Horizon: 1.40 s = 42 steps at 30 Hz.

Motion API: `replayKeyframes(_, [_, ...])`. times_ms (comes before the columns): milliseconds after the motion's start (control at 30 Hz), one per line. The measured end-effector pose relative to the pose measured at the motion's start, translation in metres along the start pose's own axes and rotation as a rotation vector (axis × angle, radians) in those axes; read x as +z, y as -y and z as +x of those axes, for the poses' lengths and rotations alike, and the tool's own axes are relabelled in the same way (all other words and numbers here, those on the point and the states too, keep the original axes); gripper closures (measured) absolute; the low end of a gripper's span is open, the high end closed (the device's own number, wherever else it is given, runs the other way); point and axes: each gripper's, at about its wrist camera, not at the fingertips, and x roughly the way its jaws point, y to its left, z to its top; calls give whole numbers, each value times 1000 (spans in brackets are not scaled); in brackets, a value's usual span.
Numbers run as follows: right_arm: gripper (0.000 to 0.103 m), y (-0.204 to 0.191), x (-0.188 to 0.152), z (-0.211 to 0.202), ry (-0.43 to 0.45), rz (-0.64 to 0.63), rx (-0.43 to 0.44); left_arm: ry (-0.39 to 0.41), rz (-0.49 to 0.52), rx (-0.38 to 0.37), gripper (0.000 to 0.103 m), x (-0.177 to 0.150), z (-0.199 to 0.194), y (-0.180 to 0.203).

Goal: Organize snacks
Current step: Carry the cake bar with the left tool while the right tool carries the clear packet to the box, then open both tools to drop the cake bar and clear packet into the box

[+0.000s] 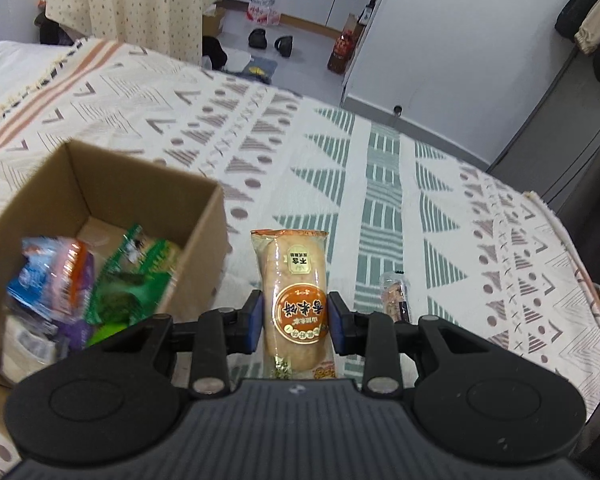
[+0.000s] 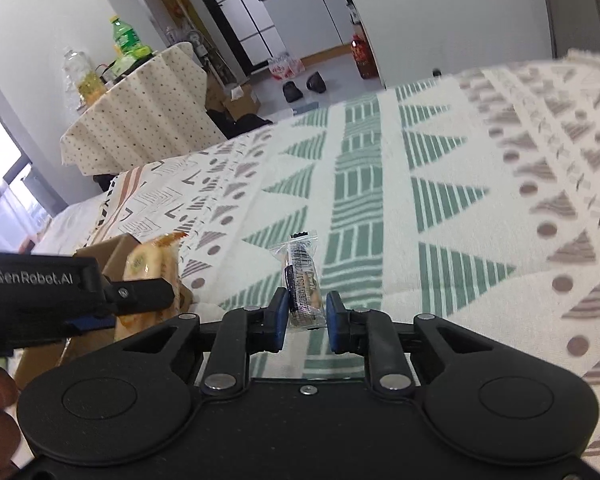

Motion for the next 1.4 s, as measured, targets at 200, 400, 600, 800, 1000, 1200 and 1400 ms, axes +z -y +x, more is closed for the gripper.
replayKeyframes(200, [83,-21,5,-10,26,-9,37,31,-9,-2,71,10,-21,-18])
replayKeyframes(400, [83,-50,7,-20,47,-42,55,51,-33,5,71,19,-37,-42])
replayKeyframes(600, [83,-75,10,-25,72,-59,71,70,-57,14,71,28,-48,-68])
replayKeyframes(800, [83,-96,12,-15,49,-73,76,80,-92,22,71,38,-54,-96])
replayKeyframes(1000, [83,-123,12,-11,37,-94,85,72,-128,17,71,49,-51,-123])
replayKeyframes(1200, [83,-146,11,-7,30,-98,98,62,-199,29,67,61,-44,-146])
replayKeyframes(1400, [83,-161,5,0,4,-104,94,50,-224,11,61,61,-49,-161])
